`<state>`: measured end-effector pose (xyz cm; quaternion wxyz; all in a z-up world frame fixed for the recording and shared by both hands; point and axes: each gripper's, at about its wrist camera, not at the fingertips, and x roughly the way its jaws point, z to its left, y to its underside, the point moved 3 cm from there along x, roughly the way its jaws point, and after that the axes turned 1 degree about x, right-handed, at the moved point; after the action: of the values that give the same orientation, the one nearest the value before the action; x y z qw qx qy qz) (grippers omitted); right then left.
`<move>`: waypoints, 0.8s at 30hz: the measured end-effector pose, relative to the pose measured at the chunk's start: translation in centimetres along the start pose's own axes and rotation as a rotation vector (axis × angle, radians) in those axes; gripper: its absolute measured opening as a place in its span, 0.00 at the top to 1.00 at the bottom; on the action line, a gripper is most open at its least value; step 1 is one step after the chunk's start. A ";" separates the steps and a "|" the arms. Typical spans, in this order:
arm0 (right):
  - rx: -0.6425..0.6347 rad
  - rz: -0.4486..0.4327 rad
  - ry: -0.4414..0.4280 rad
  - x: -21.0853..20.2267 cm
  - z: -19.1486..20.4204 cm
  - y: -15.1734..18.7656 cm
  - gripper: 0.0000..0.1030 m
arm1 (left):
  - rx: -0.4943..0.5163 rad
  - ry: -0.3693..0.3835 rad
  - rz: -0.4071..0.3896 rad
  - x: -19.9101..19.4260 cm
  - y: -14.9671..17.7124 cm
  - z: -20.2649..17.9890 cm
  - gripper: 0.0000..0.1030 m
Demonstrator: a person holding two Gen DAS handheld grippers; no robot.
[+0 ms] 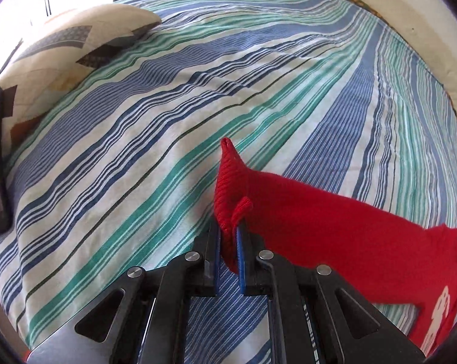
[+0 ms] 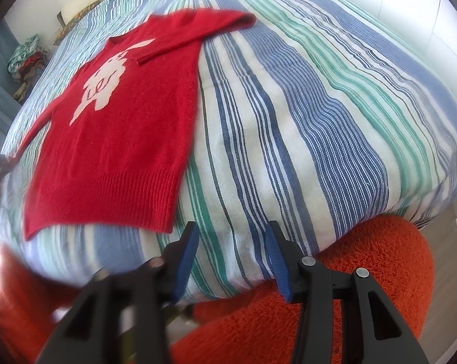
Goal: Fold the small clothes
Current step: 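Grasp a sweater sleeve cuff with the left gripper and lay it out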
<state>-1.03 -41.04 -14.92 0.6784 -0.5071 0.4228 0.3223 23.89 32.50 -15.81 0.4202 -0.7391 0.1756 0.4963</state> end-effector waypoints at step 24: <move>-0.669 -0.116 0.051 -3.2 11.6 -14.9 0.12 | 0.066 -0.052 -0.006 1.3 0.9 0.2 0.71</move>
<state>13.35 -34.07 -4.41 0.4811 -0.7326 0.2808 0.3912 23.69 32.36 -17.39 0.4501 -0.7123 0.1786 0.5081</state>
